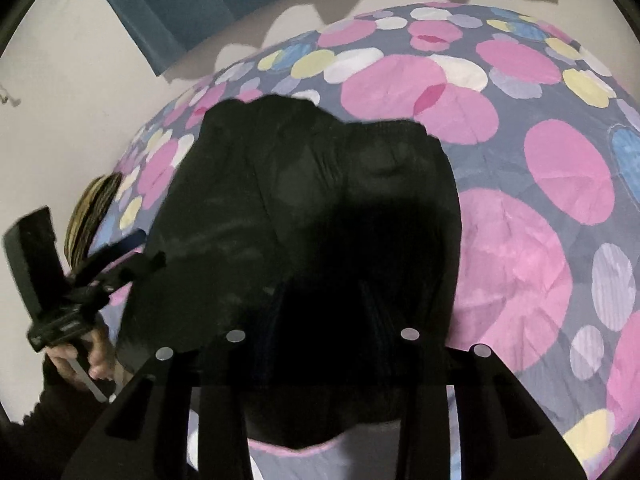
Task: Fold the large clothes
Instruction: 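Hold the jacket bundle with both tools and press its folded edge flat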
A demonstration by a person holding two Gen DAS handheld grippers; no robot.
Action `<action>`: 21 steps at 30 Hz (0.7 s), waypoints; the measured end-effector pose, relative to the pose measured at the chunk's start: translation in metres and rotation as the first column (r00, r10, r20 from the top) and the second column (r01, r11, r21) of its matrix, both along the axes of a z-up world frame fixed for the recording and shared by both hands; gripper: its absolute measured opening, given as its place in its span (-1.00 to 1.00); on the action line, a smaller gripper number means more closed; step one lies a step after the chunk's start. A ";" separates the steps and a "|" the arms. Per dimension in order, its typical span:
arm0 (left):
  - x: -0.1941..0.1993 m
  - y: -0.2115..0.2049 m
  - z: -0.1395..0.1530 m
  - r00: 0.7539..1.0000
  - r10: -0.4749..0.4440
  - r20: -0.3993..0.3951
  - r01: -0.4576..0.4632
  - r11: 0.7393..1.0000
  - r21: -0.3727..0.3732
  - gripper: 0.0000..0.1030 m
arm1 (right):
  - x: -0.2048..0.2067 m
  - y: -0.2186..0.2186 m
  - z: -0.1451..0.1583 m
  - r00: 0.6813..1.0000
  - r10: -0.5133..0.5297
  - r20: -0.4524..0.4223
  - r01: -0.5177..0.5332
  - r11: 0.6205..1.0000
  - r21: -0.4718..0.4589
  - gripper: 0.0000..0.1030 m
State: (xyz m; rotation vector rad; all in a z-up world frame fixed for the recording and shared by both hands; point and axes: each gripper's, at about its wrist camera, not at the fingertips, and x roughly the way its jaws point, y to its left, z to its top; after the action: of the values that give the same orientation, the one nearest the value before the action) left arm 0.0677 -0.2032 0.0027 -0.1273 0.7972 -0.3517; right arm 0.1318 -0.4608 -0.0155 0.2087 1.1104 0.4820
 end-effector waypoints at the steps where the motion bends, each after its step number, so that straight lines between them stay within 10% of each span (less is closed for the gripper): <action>1: -0.001 -0.003 -0.002 1.000 -0.016 -0.012 0.016 1.000 0.004 0.57 | -0.001 -0.001 -0.004 1.000 -0.001 -0.006 0.001 1.000 -0.005 -0.30; 21: 0.008 -0.016 -0.033 0.999 -0.049 -0.016 0.050 0.997 0.066 0.56 | -0.004 0.008 -0.062 0.998 -0.039 -0.059 0.038 0.999 -0.012 -0.33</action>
State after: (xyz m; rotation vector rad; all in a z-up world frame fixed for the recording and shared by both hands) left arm 0.0758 -0.2196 -0.0299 -0.0483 0.8266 -0.3709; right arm 0.1281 -0.4529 -0.0773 0.2356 1.1646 0.4376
